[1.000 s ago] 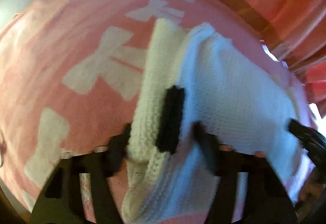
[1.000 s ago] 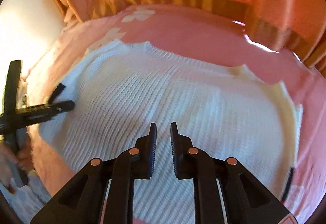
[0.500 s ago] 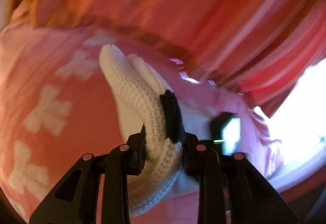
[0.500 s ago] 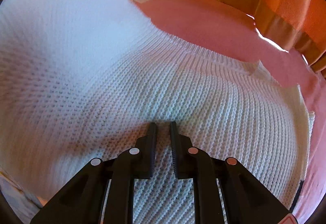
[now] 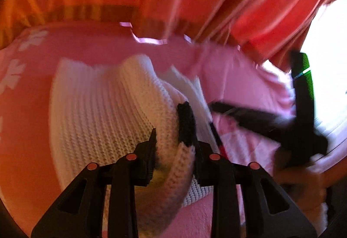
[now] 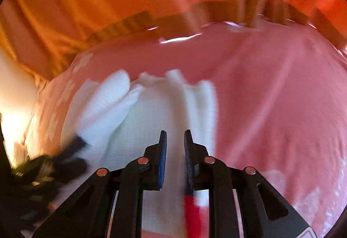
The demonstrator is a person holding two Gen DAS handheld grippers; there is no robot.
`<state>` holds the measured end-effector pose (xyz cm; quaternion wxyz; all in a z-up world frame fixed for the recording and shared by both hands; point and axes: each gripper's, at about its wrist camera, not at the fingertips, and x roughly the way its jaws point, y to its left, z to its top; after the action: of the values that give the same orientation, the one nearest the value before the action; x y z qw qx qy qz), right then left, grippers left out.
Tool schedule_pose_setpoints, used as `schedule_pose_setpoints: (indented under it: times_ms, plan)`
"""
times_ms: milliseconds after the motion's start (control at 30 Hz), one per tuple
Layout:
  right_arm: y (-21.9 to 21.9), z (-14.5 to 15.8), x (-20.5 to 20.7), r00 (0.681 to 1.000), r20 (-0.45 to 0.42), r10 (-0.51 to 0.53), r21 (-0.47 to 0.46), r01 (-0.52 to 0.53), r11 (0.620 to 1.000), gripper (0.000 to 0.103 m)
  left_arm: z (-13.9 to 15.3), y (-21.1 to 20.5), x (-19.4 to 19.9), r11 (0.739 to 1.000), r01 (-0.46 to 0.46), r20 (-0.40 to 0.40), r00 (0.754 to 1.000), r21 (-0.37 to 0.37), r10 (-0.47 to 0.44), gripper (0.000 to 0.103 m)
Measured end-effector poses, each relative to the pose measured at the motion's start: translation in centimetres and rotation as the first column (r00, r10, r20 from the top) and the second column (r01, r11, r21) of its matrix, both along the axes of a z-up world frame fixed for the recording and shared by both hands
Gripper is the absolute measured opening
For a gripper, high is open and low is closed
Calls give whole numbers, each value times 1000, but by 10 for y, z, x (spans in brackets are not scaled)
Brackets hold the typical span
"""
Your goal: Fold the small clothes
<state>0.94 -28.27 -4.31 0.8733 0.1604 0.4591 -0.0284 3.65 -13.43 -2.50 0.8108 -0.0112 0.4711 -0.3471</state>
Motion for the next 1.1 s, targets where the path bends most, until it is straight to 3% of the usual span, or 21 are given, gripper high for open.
schedule_pose_setpoints:
  times_ms: [100, 167, 233, 300, 367, 467, 700, 733, 800, 1000, 1100]
  plan:
    - [-14, 3, -12, 1000, 4, -9, 21, 9, 1000, 26, -23, -9, -11, 999, 17, 12, 1000, 44, -18, 56]
    - [-17, 6, -21, 1000, 14, -3, 31, 3, 1000, 33, -19, -1, -24, 998, 24, 66, 997, 53, -27, 62]
    - [-15, 7, -19, 1000, 27, 17, 55, -18, 998, 42, -2, 17, -34, 1000, 23, 115, 993, 7, -24, 77]
    - [-7, 9, -12, 999, 31, 44, 82, -46, 996, 56, 25, 45, -39, 996, -18, 210, 977, -82, 35, 91]
    - [5, 8, -4, 997, 34, 76, 112, -80, 991, 60, 48, 74, -39, 984, -97, 309, 941, -149, 140, 93]
    - [21, 2, 14, 993, 19, 116, 177, -118, 977, 64, 57, 107, -25, 959, -221, 354, 895, -176, 271, 95]
    - [61, -34, 53, 983, -80, 165, 289, -135, 948, 65, 48, 144, 16, 921, -372, 333, 859, -115, 389, 95]
    - [66, -36, 54, 982, -85, 171, 282, -141, 949, 63, 50, 149, 16, 919, -377, 332, 857, -116, 394, 95]
    - [81, -34, 55, 979, -73, 189, 210, -170, 963, 18, 53, 162, 20, 912, -388, 318, 855, -132, 410, 95]
    - [79, 34, 31, 969, 141, 201, 163, -223, 961, 16, 50, 163, 24, 899, -406, 244, 866, -168, 436, 95]
    - [55, 39, 17, 980, 137, 142, 53, -151, 987, 16, 47, 156, 24, 907, -393, 244, 874, -154, 420, 95]
